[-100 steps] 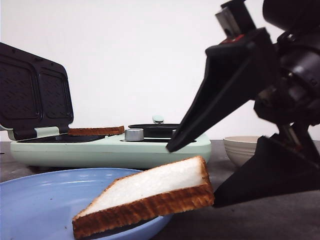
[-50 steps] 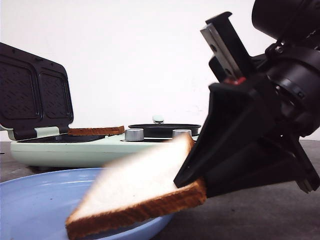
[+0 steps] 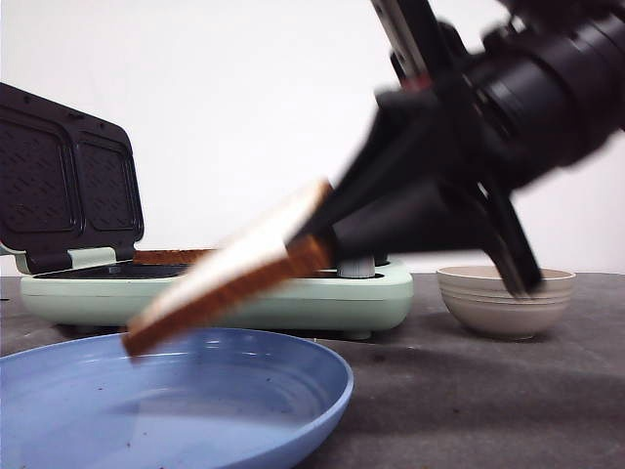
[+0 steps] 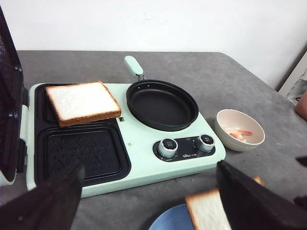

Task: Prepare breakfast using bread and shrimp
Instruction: 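Lift the bread with the right gripper over to the grill plates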

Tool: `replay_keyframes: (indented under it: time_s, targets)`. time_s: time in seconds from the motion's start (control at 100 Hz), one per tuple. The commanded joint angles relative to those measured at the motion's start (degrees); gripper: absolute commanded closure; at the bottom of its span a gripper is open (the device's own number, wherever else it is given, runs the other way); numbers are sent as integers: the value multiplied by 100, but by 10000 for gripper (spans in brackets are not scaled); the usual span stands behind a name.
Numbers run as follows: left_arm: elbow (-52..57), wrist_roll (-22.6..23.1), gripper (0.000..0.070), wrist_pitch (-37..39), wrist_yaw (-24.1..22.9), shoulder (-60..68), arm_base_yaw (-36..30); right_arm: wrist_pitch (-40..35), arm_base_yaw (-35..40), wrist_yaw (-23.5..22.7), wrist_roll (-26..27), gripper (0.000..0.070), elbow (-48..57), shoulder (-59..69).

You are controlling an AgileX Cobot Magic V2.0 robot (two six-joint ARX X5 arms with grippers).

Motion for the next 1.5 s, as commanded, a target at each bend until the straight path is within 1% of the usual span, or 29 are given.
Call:
replay_keyframes:
  time_s: [0.0, 0.17, 0.33, 0.48, 0.72, 0.9, 1.09, 1.331, 1.491]
  targets:
    - [33, 7, 228, 50, -20, 15, -4, 87, 55, -4, 59, 700, 295, 31]
    - [33, 7, 228, 57, -20, 15, -4, -129, -35, -4, 26, 700, 975, 227]
    - [33, 7, 228, 57, -17, 2, -4, -221, -144, -13, -15, 700, 1707, 737]
    - [33, 4, 228, 57, -20, -42, -4, -273, -214, -153, -24, 700, 2441, 1473]
    - [33, 7, 228, 57, -22, -63, -4, -332, -210, -181, 50, 700, 3611, 2750]
    - [33, 11, 228, 59, -127, -63, -4, -603, -212, -227, 87, 700, 4406, 3587]
    - [33, 20, 228, 61, -190, -63, -4, -608, -214, -243, 260, 700, 4765, 4011]
    - [33, 24, 228, 61, -190, -63, -4, -564, -264, -9, 363, 700, 4778, 4070]
    - [33, 20, 228, 61, -190, -63, -4, -551, -337, -4, 450, 700, 4778, 4072]
